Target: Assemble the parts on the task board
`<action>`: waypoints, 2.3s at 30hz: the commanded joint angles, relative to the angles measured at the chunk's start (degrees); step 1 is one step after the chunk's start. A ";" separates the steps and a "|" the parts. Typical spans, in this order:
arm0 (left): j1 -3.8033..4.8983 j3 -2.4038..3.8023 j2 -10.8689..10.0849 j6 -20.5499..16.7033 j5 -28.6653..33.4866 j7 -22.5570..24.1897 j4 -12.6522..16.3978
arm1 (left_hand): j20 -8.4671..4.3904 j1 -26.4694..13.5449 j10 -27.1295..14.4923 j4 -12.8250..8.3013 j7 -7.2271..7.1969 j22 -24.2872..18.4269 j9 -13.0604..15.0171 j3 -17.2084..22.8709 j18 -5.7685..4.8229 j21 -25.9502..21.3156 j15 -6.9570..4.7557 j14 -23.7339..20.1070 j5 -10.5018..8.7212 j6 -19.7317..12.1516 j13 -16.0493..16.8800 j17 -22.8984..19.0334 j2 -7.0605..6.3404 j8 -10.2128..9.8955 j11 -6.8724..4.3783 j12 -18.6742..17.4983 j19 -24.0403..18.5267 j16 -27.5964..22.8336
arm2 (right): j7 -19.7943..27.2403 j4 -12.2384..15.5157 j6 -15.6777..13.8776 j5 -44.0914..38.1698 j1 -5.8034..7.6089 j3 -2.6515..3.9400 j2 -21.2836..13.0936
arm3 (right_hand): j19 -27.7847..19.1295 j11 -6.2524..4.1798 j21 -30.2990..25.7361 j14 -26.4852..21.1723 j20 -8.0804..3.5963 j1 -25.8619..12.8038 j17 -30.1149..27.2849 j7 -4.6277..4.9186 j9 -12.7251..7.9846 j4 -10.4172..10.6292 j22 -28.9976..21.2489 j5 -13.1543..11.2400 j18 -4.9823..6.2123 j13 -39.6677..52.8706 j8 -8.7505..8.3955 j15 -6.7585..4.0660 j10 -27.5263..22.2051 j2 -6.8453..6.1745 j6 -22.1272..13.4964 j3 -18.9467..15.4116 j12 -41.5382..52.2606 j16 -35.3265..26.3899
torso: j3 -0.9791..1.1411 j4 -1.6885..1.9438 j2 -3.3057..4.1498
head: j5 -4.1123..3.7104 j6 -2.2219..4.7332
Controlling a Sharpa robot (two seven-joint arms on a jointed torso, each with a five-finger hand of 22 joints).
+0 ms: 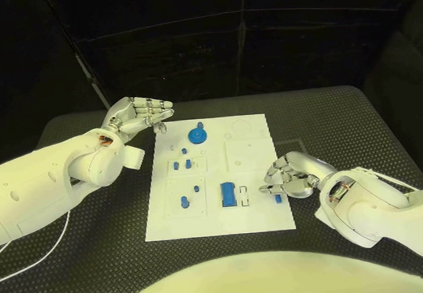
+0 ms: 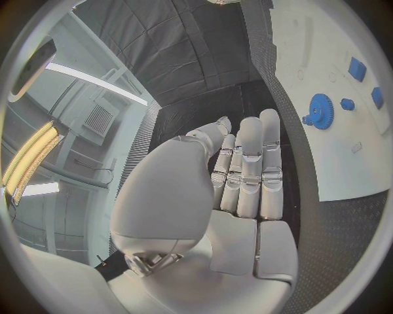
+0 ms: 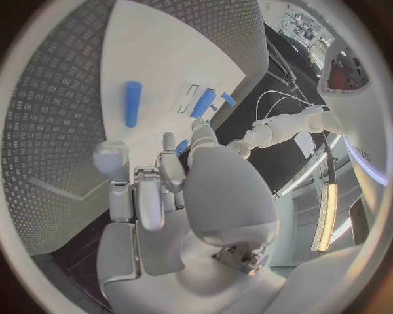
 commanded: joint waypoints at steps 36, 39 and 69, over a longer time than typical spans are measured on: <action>-0.42 0.05 -0.09 0.39 0.75 0.64 -0.22 | 0.32 0.07 -0.17 -0.33 0.05 -0.07 -0.02 0.02 0.77 -0.24 0.10 -0.09 -0.05 0.36 0.01 -0.10 0.39 -0.06 -0.10 0.44 0.14 -0.19 | -8.34 -3.52 10.18 -9.84 -2.32 -0.05 1.87 | 0.40 -1.45 -0.04 4.90 -0.71 -0.70 9.76 -1.94 1.26 2.01 0.77 2.24 -0.01 0.53 0.75 -0.93 0.87 0.33 5.80 -2.93 0.02 -0.12 | 0.04 -0.19 -0.13 | -0.91 0.00; -0.44 0.05 -0.08 0.42 0.75 0.63 -0.22 | 0.32 0.07 -0.17 -0.33 0.05 -0.07 -0.02 0.02 0.77 -0.24 0.10 -0.09 -0.05 0.36 0.01 -0.10 0.39 -0.06 -0.10 0.44 0.14 -0.19 | -8.59 -3.71 10.52 -10.71 -2.39 -0.05 2.05 | 0.37 -1.53 -0.11 4.90 -0.81 0.90 9.75 -1.99 1.51 1.55 0.71 2.66 -0.01 0.51 0.71 -1.02 0.83 0.47 5.71 -2.68 -0.10 -0.14 | 0.01 -0.19 -0.12 | -0.86 0.00; -0.49 0.05 -0.12 0.72 0.75 0.33 -0.12 | 0.29 0.04 -0.07 -0.42 -0.01 -0.09 -0.01 0.03 0.79 -0.28 0.05 -0.08 -0.06 0.42 0.02 -0.16 0.41 -0.02 -0.16 0.57 0.16 -0.18 | -12.25 -1.38 8.01 -14.60 -2.44 -0.02 3.38 | 1.08 -1.94 0.40 5.09 -1.21 8.84 10.70 -2.31 2.34 1.00 2.01 11.39 -0.23 1.31 -1.36 -1.38 1.16 1.29 6.22 3.76 -0.08 0.25 | -0.05 -0.05 -0.17 | -0.72 0.00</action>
